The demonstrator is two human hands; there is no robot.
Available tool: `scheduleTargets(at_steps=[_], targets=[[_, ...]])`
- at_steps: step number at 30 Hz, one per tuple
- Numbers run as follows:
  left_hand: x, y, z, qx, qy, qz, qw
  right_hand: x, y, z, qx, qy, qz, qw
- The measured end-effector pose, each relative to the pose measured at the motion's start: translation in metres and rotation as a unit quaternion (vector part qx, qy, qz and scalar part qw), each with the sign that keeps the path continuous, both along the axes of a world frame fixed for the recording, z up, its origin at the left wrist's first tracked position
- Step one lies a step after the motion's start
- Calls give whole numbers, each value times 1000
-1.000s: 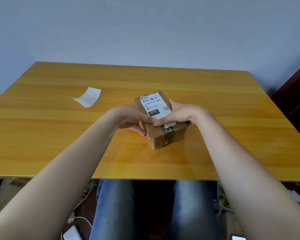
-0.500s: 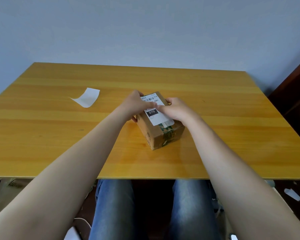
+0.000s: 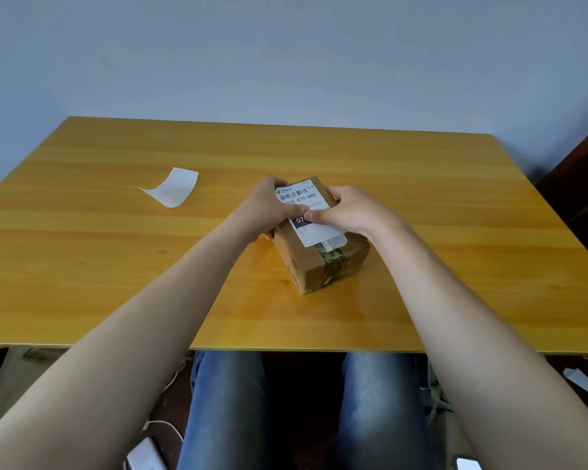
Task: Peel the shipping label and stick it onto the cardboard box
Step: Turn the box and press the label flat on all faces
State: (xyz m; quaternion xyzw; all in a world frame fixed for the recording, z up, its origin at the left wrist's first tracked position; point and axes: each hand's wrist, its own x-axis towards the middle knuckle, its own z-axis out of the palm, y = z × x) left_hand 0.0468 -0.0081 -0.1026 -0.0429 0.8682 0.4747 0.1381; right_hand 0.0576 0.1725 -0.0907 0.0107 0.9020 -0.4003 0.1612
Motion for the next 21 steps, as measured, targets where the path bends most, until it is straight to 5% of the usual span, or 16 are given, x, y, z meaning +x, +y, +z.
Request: scheduleTargets(at_steps=[5,21], targets=[[2,-4,-5,22,26,-19,999,6,-2,1,25,55,27,998],[-6,-18,-11,15,-13,-99,995,20,0,3,-16,-56,35,998]])
